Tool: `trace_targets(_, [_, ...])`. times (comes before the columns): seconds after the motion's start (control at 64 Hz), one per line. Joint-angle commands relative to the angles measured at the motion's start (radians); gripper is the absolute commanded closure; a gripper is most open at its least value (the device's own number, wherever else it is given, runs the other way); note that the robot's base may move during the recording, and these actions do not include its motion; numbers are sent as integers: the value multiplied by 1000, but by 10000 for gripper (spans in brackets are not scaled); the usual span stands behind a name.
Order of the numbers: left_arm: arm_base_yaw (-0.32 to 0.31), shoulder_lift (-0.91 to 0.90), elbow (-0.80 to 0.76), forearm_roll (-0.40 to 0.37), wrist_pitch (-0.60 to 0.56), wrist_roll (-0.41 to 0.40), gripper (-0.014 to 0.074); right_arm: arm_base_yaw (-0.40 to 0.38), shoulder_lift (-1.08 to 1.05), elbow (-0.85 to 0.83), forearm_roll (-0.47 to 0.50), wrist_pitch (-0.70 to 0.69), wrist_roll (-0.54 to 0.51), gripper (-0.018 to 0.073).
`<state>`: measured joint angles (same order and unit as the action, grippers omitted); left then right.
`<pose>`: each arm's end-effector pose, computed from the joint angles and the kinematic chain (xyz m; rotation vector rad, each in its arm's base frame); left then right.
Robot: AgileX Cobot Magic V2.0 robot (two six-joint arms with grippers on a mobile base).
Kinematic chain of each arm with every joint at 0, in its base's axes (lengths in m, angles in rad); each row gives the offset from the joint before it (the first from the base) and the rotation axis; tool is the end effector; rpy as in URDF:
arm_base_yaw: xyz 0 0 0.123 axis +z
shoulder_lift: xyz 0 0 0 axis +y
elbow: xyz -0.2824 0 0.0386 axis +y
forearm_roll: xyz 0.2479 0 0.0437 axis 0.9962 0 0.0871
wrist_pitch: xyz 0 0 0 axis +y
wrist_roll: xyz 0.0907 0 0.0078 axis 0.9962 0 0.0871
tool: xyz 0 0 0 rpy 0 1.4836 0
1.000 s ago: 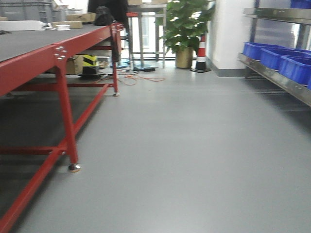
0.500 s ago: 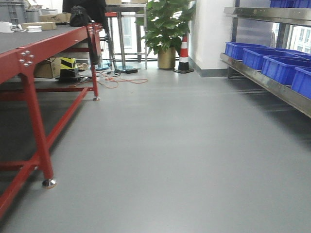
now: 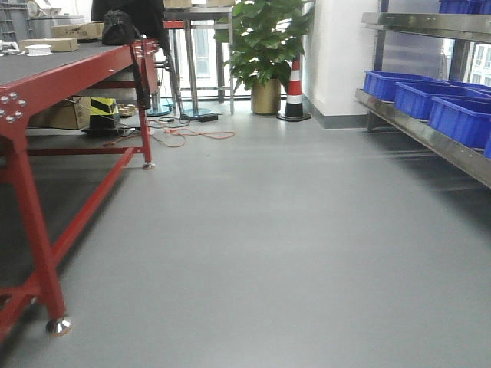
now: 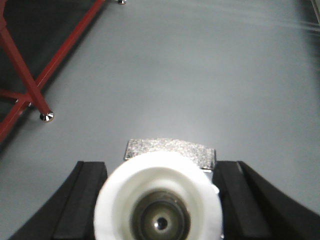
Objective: Place valve from conveyor to right shelf box
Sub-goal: 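Drive to the shelf rack holding a valve in each gripper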
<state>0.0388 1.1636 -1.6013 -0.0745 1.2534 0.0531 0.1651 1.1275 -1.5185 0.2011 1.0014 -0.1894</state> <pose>0.1974 0.0012 0.4818 0.0261 2.2965 -0.0459 0.1991 0.0487 0.4853 -0.3567 2.0539 0.2280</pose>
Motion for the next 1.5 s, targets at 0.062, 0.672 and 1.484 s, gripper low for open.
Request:
trace_targets(0.062, [-4, -9, -3, -11, -32, -3, 707, 1, -15, -16, -2, -68, -3, 711])
trace_targets(0.672, [-4, -9, -3, -11, -32, -3, 707, 1, -15, -16, -2, -68, -3, 711])
trace_targets(1.484, [-4, -9, -3, -11, -32, -3, 707, 1, -15, -16, -2, -68, -3, 711])
